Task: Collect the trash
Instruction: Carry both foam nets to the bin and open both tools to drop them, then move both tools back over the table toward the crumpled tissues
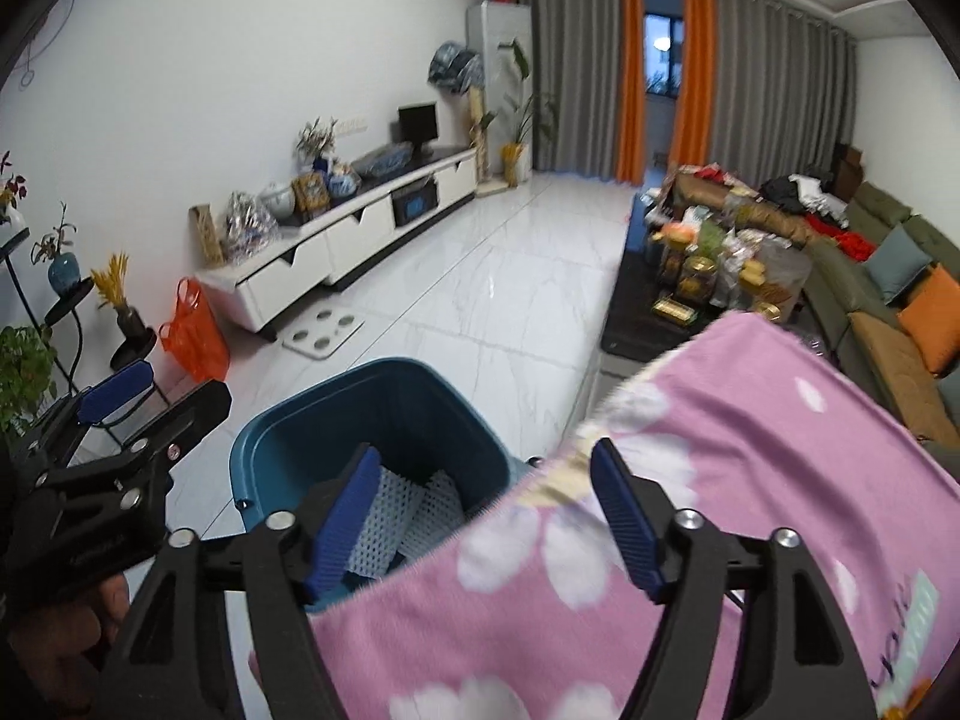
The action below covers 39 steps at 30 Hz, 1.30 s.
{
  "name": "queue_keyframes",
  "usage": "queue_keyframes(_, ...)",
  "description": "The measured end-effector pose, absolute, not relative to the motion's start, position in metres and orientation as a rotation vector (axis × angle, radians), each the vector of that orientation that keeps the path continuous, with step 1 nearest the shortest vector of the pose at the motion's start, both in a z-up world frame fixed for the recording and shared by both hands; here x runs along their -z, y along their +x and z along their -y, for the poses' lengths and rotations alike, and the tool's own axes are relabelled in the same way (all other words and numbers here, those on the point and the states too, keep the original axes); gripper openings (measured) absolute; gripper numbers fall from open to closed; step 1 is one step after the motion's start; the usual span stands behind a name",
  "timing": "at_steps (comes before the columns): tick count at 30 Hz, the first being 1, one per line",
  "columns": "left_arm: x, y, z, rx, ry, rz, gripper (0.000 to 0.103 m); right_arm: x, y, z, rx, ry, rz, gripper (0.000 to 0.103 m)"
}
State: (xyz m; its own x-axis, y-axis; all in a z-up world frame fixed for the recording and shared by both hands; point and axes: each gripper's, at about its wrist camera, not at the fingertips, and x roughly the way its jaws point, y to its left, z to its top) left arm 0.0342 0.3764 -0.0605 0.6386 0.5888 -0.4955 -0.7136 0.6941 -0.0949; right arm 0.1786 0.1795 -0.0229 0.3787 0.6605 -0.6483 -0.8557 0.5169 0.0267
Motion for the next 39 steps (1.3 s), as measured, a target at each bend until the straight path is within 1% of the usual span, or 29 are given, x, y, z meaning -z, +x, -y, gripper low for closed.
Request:
queue_keyframes(1,0.057,0.032,-0.371,-0.752,-0.296,-0.452,0.097,0.020,0.177,-0.172,-0.985,-0.330,-0.641,0.079)
queue_keyframes(5,0.046,0.025,-0.349,-0.747,-0.294,-0.466,0.097,0.011,0.170,-0.136,-0.945,-0.300,-0.586,0.087)
queue_keyframes(13,0.024,0.025,-0.297,-0.697,-0.281,-0.472,0.097,-0.001,0.157,-0.060,-0.845,-0.216,-0.514,0.096)
queue_keyframes(21,0.001,0.023,-0.228,-0.570,-0.252,-0.452,0.097,-0.007,0.138,0.017,-0.733,-0.151,-0.447,0.096)
queue_keyframes(27,-0.018,0.010,-0.166,-0.441,-0.212,-0.395,0.097,-0.013,0.120,0.073,-0.652,-0.093,-0.390,0.096)
queue_keyframes(39,-0.029,-0.013,-0.083,-0.216,-0.160,-0.317,0.097,-0.010,0.073,0.161,-0.483,-0.053,-0.275,0.096)
